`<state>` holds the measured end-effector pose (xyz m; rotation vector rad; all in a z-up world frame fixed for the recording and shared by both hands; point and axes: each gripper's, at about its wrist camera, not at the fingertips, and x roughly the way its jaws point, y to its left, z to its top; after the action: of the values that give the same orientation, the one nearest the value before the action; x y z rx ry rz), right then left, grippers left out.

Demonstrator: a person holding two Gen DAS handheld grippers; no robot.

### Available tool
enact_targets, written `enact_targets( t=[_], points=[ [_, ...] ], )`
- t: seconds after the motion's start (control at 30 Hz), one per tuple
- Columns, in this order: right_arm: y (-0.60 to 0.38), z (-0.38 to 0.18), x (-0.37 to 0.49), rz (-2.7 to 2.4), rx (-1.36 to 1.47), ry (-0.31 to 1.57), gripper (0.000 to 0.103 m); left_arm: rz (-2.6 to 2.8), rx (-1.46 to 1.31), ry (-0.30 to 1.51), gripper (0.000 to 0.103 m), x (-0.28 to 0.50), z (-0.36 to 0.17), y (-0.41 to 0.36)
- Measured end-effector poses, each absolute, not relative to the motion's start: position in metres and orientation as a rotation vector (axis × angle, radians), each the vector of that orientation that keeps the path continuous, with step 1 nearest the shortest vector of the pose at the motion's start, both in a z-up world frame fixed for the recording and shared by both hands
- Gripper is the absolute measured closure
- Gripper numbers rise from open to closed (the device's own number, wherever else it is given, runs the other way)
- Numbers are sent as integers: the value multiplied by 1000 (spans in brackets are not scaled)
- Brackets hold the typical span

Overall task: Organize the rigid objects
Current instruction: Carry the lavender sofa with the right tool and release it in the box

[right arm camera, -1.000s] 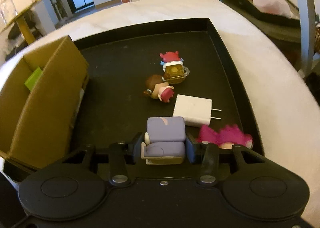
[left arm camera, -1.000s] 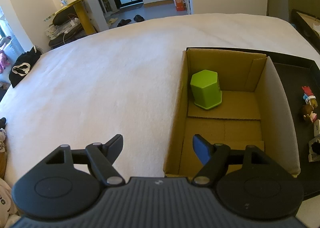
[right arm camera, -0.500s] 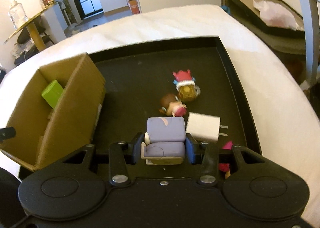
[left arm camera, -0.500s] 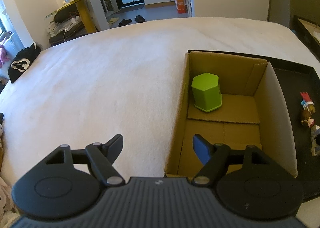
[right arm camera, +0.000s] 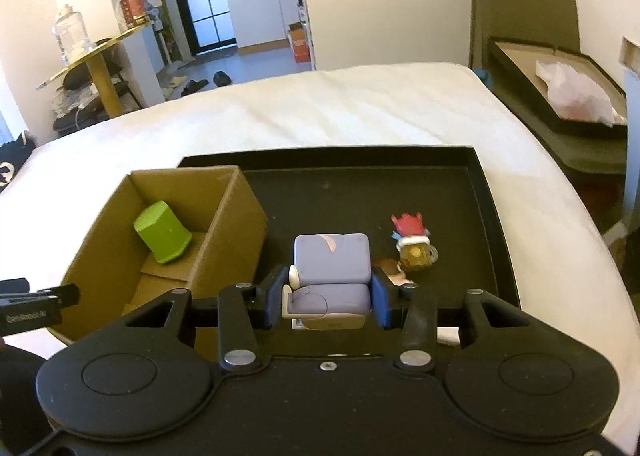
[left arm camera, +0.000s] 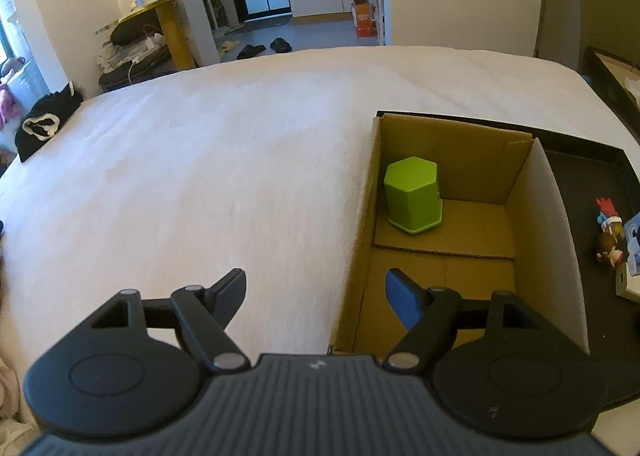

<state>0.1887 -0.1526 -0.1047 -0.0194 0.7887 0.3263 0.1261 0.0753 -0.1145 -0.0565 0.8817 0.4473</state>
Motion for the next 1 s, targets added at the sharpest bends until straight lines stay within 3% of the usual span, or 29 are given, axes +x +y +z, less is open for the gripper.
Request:
enact_targets(
  t=[0.7, 0.83, 1.0],
  points=[
    [-104, -83, 182, 427, -117, 733, 60, 456, -89, 895, 28, 129, -117, 83],
    [-90, -83, 181, 457, -137, 728, 60, 448, -128, 900, 31, 129, -119, 89],
    [-73, -84, 176, 517, -178, 726, 60, 437, -149, 909, 49, 129, -122, 92]
  ],
)
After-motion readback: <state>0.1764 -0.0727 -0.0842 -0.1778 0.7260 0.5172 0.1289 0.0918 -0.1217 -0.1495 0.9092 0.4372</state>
